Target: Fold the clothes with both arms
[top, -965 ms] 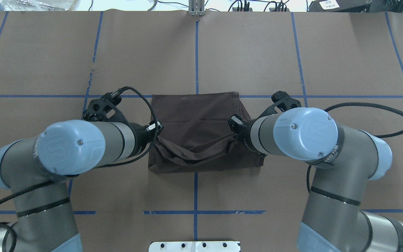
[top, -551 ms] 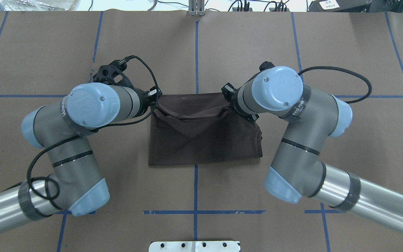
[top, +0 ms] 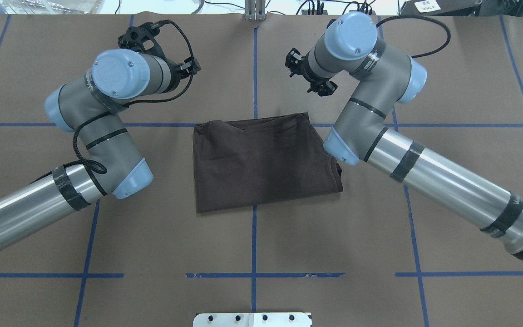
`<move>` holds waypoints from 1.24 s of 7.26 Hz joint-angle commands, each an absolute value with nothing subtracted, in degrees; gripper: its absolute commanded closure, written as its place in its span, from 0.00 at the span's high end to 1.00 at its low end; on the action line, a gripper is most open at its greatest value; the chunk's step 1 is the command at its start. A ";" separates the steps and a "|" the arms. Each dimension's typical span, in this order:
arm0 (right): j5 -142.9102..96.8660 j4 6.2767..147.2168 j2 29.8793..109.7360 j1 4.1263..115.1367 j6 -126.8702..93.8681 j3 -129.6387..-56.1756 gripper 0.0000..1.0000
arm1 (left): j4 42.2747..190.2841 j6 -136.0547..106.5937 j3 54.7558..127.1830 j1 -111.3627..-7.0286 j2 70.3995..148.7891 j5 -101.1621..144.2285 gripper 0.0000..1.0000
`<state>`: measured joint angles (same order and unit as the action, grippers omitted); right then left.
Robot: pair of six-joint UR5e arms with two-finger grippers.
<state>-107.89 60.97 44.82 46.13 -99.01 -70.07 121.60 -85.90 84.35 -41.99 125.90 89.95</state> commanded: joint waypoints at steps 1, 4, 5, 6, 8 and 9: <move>-114.07 60.38 50.66 51.48 -90.67 -73.09 1.00 | 122.43 -77.33 96.37 -44.45 115.63 97.25 1.00; -126.95 62.48 67.20 67.43 -54.71 -79.98 1.00 | 121.65 -37.18 96.51 -64.68 104.44 116.29 1.00; -130.05 69.54 69.24 72.98 -41.09 -80.50 1.00 | 120.07 -24.47 92.76 -71.91 103.46 121.67 1.00; -133.99 78.31 70.56 78.78 -27.21 -80.59 1.00 | 117.45 -15.65 89.68 -77.72 103.45 123.90 1.00; -134.38 89.43 72.33 84.61 -11.57 -80.86 1.00 | 108.59 -4.28 85.90 -84.96 103.88 125.15 1.00; -134.04 91.13 73.81 85.33 -11.08 -81.38 1.00 | 107.59 -2.39 82.74 -86.73 104.23 129.42 1.00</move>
<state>-134.02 87.08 72.20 83.16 -15.38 -80.90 110.47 -7.02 86.35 -83.50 103.86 125.69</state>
